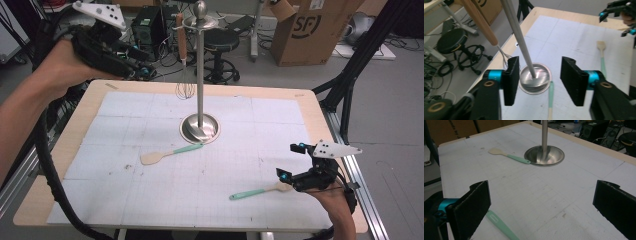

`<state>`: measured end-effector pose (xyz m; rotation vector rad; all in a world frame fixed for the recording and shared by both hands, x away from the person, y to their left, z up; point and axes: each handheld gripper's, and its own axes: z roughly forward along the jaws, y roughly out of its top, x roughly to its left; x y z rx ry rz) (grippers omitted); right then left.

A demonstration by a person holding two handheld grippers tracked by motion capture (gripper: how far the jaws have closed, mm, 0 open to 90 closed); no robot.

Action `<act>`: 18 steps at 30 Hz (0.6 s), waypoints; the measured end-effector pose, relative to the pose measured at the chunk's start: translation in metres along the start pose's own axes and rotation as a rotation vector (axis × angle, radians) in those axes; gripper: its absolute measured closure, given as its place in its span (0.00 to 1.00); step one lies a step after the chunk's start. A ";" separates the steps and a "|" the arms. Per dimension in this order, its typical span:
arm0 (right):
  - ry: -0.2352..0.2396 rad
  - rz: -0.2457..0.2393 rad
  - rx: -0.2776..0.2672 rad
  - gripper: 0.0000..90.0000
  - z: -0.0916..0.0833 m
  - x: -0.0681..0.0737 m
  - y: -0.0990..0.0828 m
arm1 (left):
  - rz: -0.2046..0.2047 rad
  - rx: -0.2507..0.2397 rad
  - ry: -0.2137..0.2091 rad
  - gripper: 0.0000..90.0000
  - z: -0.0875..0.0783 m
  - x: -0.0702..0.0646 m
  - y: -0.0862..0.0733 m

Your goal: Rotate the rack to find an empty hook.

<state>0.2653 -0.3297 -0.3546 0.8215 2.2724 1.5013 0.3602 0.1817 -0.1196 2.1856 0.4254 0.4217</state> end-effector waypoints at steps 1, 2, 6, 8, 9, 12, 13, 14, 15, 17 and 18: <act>-0.001 0.002 0.000 0.00 0.000 0.000 0.000 | 0.004 0.002 0.002 0.49 -0.002 -0.002 -0.003; -0.002 0.003 -0.002 0.00 0.000 0.000 0.000 | 0.008 -0.002 0.005 0.41 -0.004 -0.003 -0.008; -0.002 0.003 -0.002 0.00 0.000 0.000 0.000 | -0.004 -0.014 0.012 0.32 -0.009 -0.004 -0.021; -0.004 0.002 -0.004 0.00 0.000 0.001 0.000 | -0.013 -0.026 0.021 0.20 -0.011 -0.004 -0.026; -0.004 0.004 -0.004 0.00 0.000 0.001 0.000 | -0.030 -0.033 0.015 0.16 -0.011 -0.004 -0.030; -0.003 0.001 -0.003 0.00 0.000 0.001 0.000 | -0.014 -0.047 0.011 0.02 -0.011 -0.007 -0.038; -0.002 0.002 -0.001 0.00 0.000 0.001 0.000 | -0.004 -0.062 0.009 0.02 -0.011 -0.008 -0.041; -0.003 0.001 -0.001 0.00 0.000 0.001 0.000 | -0.003 -0.070 0.007 0.02 -0.011 -0.009 -0.045; -0.002 0.001 -0.001 0.00 0.000 0.001 0.000 | 0.000 -0.071 0.005 0.02 -0.011 -0.010 -0.049; -0.002 0.002 -0.001 0.00 0.000 0.001 0.000 | 0.000 -0.058 -0.002 0.02 -0.009 -0.011 -0.056; -0.003 0.002 -0.001 0.00 0.000 0.000 0.000 | -0.006 -0.057 0.002 0.02 -0.008 -0.012 -0.059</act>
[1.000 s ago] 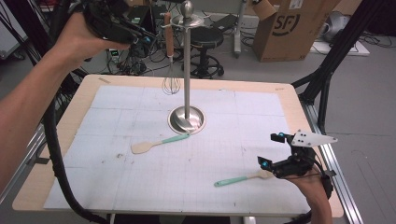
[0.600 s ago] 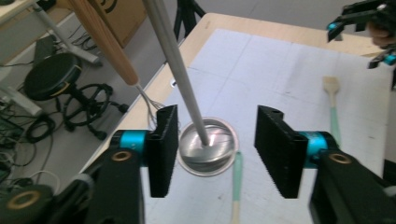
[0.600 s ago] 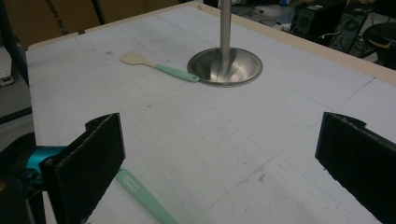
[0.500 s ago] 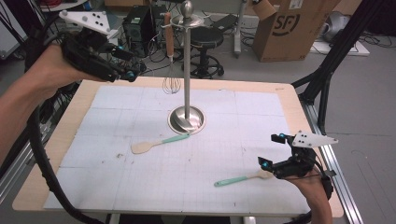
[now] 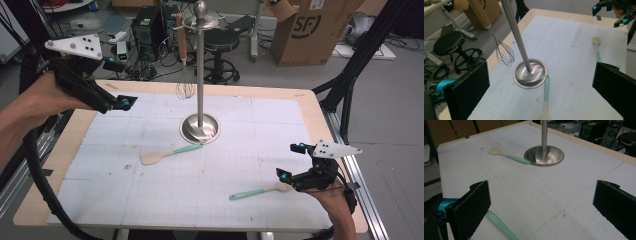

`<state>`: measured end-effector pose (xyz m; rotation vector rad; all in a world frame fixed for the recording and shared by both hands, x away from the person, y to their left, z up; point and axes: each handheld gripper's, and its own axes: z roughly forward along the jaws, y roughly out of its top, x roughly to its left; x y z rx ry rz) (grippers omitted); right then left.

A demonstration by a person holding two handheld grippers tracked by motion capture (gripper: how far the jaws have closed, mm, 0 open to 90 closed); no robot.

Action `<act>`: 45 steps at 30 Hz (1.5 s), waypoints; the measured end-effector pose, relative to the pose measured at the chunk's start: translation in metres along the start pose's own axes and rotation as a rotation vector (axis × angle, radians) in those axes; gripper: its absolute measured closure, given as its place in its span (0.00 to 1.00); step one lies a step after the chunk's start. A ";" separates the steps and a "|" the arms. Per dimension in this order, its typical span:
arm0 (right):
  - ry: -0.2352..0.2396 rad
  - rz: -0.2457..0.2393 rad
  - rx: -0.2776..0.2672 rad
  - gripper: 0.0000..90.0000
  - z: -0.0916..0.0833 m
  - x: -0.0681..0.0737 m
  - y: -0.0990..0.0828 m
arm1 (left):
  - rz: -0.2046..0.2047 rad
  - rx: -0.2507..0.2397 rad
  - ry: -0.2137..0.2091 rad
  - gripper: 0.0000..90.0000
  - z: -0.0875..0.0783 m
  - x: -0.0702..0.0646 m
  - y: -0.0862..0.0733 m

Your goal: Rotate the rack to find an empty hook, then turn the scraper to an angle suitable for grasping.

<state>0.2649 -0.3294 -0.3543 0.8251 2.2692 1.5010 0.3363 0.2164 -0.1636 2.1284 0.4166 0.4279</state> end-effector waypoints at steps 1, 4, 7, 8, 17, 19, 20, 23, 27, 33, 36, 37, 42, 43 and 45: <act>-0.001 0.003 0.001 0.00 0.000 0.000 0.000 | -0.001 0.001 0.002 0.02 0.001 -0.001 -0.003; -0.004 0.002 -0.005 0.00 -0.001 0.000 0.000 | -0.002 -0.004 -0.001 0.02 0.001 -0.002 -0.012; -0.008 0.002 -0.008 0.00 -0.002 -0.001 -0.001 | -0.021 -0.004 -0.002 0.02 0.001 -0.003 -0.022; -0.008 0.002 -0.008 0.00 -0.002 -0.001 -0.001 | -0.021 -0.003 0.001 0.02 0.002 -0.002 -0.025; -0.003 0.008 -0.001 0.00 -0.001 -0.002 -0.003 | -0.061 0.011 0.006 0.02 0.013 0.001 -0.052; -0.008 0.010 -0.003 0.00 -0.001 -0.002 -0.003 | -0.063 0.013 0.009 0.02 0.016 0.001 -0.056; -0.008 0.010 -0.003 0.00 -0.001 -0.002 -0.003 | -0.060 0.019 0.011 0.02 0.017 0.001 -0.057; -0.006 0.018 0.002 0.00 -0.001 -0.002 -0.004 | -0.065 0.024 0.016 0.02 0.021 0.002 -0.062; -0.005 0.013 0.002 0.00 -0.001 -0.002 -0.004 | -0.058 0.031 0.011 0.04 0.025 0.003 -0.069; -0.006 0.011 0.005 0.00 -0.001 -0.002 -0.004 | -0.067 0.056 -0.016 0.24 0.035 0.002 -0.077; -0.005 0.011 0.004 0.00 -0.001 -0.002 -0.004 | -0.070 0.072 -0.049 0.39 0.043 0.002 -0.081; -0.005 0.011 0.004 0.00 -0.001 -0.002 -0.004 | -0.066 0.083 -0.057 0.39 0.045 0.002 -0.082; -0.006 0.009 0.005 0.00 -0.002 -0.002 -0.004 | -0.056 0.115 -0.072 0.50 0.062 -0.002 -0.088; -0.006 0.009 0.005 0.00 -0.002 -0.002 -0.004 | -0.049 0.122 -0.077 0.50 0.065 -0.003 -0.090; -0.004 0.012 0.006 0.00 -0.002 -0.002 -0.004 | -0.058 0.144 -0.097 0.57 0.071 -0.004 -0.092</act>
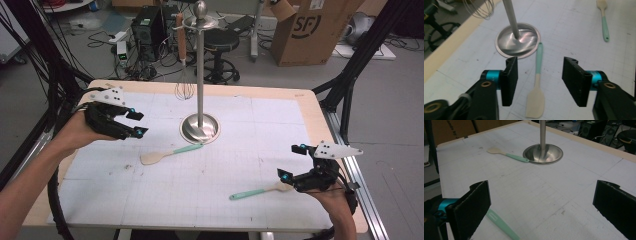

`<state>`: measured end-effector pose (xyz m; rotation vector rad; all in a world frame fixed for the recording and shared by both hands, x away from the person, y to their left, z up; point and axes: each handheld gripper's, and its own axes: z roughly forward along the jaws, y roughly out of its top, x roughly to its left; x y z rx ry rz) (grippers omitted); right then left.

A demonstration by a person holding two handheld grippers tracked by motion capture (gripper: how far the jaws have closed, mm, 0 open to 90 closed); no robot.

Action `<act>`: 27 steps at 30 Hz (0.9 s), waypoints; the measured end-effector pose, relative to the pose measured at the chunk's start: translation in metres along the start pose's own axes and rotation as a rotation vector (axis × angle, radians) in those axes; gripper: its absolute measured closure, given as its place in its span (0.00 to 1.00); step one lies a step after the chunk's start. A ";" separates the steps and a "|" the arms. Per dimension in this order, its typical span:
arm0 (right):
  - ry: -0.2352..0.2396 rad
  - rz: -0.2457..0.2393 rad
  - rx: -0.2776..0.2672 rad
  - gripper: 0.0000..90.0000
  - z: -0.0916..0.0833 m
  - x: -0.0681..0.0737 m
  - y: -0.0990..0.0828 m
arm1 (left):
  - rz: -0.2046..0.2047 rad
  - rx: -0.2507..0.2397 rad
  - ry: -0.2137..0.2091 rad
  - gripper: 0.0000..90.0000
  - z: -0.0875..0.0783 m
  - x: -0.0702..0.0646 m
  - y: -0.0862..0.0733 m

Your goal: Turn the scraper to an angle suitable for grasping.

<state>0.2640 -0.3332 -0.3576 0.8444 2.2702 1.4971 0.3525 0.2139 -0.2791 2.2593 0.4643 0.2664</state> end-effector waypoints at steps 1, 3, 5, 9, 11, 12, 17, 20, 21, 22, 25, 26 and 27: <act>-0.002 -0.001 -0.001 0.00 0.000 0.000 0.000 | 0.000 0.011 0.003 0.60 0.004 0.000 -0.001; 0.001 0.000 -0.001 0.00 0.000 0.000 0.000 | -0.006 0.026 -0.001 0.63 0.008 0.002 -0.003; 0.000 -0.002 0.000 0.00 0.000 0.000 0.000 | -0.019 0.028 -0.010 0.69 0.013 0.003 -0.005; 0.000 -0.002 -0.001 0.00 0.000 0.000 0.000 | -0.027 0.046 -0.030 0.82 0.022 0.005 -0.013; 0.001 -0.002 -0.001 0.00 0.000 0.000 0.000 | -0.041 0.063 -0.036 0.89 0.029 0.005 -0.017; 0.001 -0.003 -0.001 0.00 0.000 0.000 0.000 | -0.045 0.075 -0.037 0.92 0.032 0.005 -0.020; 0.002 -0.002 0.001 0.00 0.001 0.001 0.000 | -0.046 0.099 -0.023 1.00 0.048 0.005 -0.029; 0.002 0.000 -0.001 0.00 0.001 0.000 0.000 | -0.035 0.128 -0.039 1.00 0.058 0.006 -0.033; 0.003 0.001 0.002 0.00 0.001 0.000 0.000 | -0.033 0.135 -0.042 1.00 0.062 0.007 -0.035; 0.003 -0.004 0.002 0.00 0.001 0.000 0.000 | -0.036 0.138 -0.052 1.00 0.064 0.007 -0.036; 0.005 -0.005 0.003 0.00 0.003 0.000 0.000 | -0.044 0.146 -0.063 1.00 0.075 0.009 -0.039; 0.005 -0.003 0.004 0.00 0.003 0.001 0.000 | -0.047 0.149 -0.070 1.00 0.077 0.010 -0.040; 0.005 -0.002 0.006 0.00 0.002 0.001 -0.001 | -0.053 0.157 -0.072 1.00 0.080 0.010 -0.041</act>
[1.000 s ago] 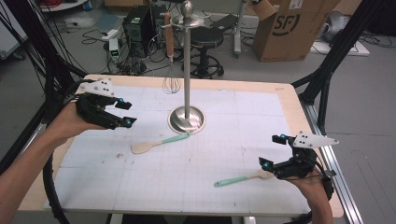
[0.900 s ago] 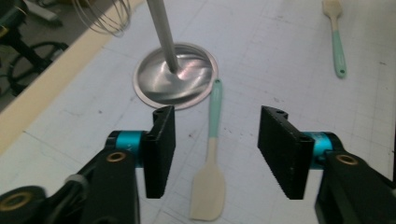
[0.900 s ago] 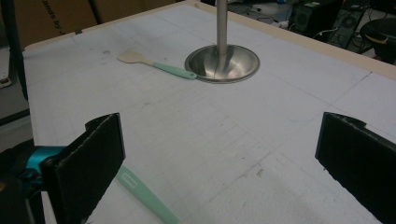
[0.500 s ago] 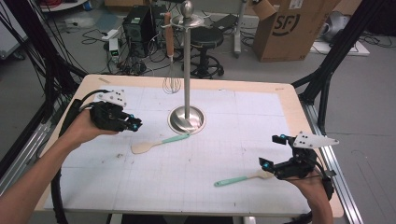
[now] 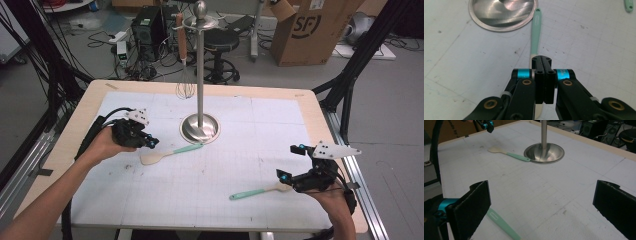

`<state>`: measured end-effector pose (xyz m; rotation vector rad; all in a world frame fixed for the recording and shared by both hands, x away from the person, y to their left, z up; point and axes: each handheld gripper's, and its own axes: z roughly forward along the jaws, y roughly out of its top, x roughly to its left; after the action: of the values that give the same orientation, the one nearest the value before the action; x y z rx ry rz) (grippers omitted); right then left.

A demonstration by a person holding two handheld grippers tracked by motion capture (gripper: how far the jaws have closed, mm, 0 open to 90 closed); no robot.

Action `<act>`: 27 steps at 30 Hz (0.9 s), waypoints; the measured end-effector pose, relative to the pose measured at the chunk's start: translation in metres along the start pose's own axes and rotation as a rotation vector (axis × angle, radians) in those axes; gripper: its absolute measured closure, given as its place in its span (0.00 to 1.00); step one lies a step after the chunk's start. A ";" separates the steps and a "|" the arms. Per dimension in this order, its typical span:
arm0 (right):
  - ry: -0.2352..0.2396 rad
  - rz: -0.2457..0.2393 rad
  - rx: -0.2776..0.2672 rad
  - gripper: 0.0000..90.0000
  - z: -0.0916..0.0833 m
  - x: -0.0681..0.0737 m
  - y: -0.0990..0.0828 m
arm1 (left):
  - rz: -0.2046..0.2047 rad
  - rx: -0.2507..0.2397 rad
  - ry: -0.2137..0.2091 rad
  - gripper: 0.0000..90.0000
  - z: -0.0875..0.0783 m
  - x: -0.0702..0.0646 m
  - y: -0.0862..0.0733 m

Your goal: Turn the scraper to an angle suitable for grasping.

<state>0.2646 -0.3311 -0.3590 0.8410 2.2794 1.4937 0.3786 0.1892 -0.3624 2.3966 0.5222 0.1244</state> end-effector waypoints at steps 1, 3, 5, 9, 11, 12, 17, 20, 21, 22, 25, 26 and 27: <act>0.001 0.001 0.001 0.00 0.000 0.000 0.000 | 0.005 0.014 -0.003 1.00 0.004 0.002 -0.001; 0.000 0.002 -0.001 0.00 -0.001 0.000 -0.001 | 0.007 0.031 -0.010 1.00 0.012 0.004 -0.002; -0.001 0.003 0.000 0.00 -0.001 0.000 -0.001 | 0.006 0.038 -0.011 1.00 0.018 0.005 -0.002; 0.000 -0.001 0.004 0.00 -0.001 0.000 -0.002 | 0.007 0.062 -0.015 1.00 0.029 0.009 -0.003; 0.000 0.002 0.006 0.00 0.000 0.001 -0.002 | 0.009 0.080 -0.009 1.00 0.034 0.012 -0.003; 0.001 0.002 0.005 0.00 0.000 0.001 -0.002 | 0.001 0.081 -0.010 1.00 0.036 0.013 -0.004; 0.008 0.005 0.011 0.00 0.002 0.002 -0.002 | -0.013 0.100 -0.004 1.00 0.045 0.016 -0.006; 0.008 0.003 0.009 0.00 0.002 0.001 -0.002 | -0.007 0.115 -0.005 1.00 0.049 0.016 -0.006; 0.007 0.002 0.009 0.00 0.002 0.001 -0.002 | -0.008 0.120 -0.002 1.00 0.051 0.016 -0.006; 0.007 0.000 0.007 0.00 0.002 0.001 -0.002 | -0.008 0.126 0.004 1.00 0.052 0.016 -0.006; 0.008 0.003 0.009 0.00 0.002 0.001 -0.003 | -0.005 0.136 0.001 1.00 0.055 0.016 -0.006; 0.006 0.001 0.009 0.00 0.002 0.001 -0.003 | 0.003 0.146 0.003 1.00 0.056 0.016 -0.006; 0.007 -0.001 0.010 0.00 0.002 0.001 -0.003 | 0.001 0.147 0.002 1.00 0.058 0.015 -0.007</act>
<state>0.2642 -0.3298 -0.3624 0.8389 2.2932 1.4882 0.4029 0.1654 -0.4116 2.5398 0.5483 0.0913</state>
